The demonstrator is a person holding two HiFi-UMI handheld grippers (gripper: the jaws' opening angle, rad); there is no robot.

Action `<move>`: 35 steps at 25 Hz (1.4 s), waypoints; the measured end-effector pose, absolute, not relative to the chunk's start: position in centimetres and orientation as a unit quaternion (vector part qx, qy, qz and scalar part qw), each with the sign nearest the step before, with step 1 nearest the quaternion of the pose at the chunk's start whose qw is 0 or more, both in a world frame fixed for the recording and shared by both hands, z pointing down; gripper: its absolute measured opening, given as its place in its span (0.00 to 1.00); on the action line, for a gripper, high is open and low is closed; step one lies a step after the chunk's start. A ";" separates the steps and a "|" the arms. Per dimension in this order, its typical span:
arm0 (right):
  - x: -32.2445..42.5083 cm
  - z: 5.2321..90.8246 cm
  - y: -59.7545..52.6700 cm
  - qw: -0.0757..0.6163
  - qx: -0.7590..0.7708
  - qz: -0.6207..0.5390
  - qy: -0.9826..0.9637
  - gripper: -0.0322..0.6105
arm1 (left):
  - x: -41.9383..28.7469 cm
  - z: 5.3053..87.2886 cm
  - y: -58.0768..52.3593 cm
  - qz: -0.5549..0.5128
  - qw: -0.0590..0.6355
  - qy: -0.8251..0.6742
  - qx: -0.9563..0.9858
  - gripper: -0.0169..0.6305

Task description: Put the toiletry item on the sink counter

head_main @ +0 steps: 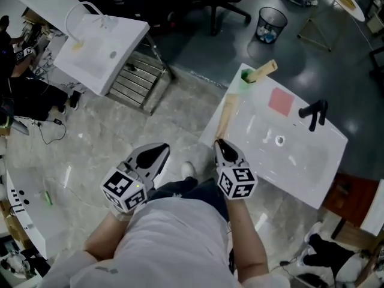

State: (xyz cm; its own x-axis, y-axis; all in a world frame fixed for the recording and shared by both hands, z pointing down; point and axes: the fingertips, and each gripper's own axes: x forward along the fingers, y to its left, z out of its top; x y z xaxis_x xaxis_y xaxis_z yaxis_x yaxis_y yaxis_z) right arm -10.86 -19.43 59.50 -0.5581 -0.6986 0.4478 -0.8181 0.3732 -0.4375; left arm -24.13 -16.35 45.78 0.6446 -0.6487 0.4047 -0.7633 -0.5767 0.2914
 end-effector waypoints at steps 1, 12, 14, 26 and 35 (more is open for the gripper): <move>-11.2 60.0 -19.5 0.092 0.467 0.324 -0.818 0.13 | -24.5 46.1 -16.3 0.131 0.225 -0.397 0.881 0.05; -13.3 65.0 -20.3 0.078 0.508 0.352 -0.782 0.13 | -28.4 48.8 -16.0 0.163 0.235 -0.378 0.880 0.05; -13.8 66.0 -20.3 0.076 0.510 0.358 -0.778 0.13 | -28.9 49.3 -15.8 0.167 0.236 -0.375 0.881 0.05; -15.7 68.8 -19.5 0.065 0.534 0.362 -0.762 0.13 | -31.2 50.9 -14.1 0.177 0.241 -0.373 0.879 0.05; -16.5 69.8 -19.5 0.075 0.521 0.365 -0.767 0.21 | -31.0 51.0 -13.6 0.182 0.237 -0.375 0.877 0.05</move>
State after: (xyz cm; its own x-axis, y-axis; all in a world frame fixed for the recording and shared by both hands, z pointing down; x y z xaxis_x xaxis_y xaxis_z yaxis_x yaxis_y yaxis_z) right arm -16.54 -19.54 69.84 -0.4452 -0.7457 0.4957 -0.8549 0.1893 -0.4831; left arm -31.01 -13.63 51.04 0.6518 -0.5725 0.4974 -0.7451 -0.6058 0.2790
